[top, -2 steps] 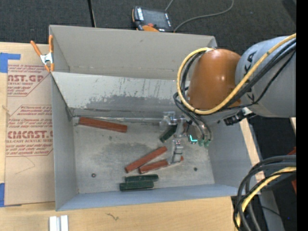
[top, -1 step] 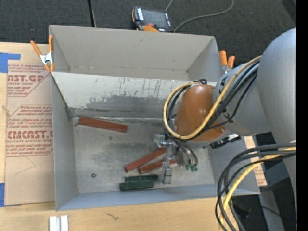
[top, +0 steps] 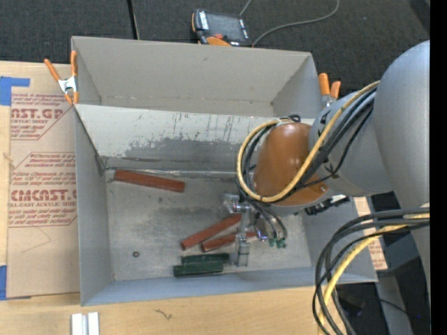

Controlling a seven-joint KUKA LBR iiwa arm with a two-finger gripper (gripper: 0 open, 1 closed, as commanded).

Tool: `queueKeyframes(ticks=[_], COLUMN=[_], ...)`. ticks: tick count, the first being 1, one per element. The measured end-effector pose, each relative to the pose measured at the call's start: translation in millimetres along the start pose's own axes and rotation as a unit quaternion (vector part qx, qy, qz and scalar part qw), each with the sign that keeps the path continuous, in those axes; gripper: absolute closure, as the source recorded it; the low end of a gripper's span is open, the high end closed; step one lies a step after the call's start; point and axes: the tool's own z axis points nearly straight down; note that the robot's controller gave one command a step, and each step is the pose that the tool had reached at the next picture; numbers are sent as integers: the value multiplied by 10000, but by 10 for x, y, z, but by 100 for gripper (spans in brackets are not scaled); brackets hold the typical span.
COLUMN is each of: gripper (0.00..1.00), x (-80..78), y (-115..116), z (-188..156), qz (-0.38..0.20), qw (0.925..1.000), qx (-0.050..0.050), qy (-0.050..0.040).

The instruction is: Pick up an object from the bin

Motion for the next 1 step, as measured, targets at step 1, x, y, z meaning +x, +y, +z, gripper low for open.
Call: queueKeyframes(ticks=[1], gripper=[0], x=[-1], y=[2], z=[-3], qz=[2], qw=[10000], qx=[0], qy=[0])
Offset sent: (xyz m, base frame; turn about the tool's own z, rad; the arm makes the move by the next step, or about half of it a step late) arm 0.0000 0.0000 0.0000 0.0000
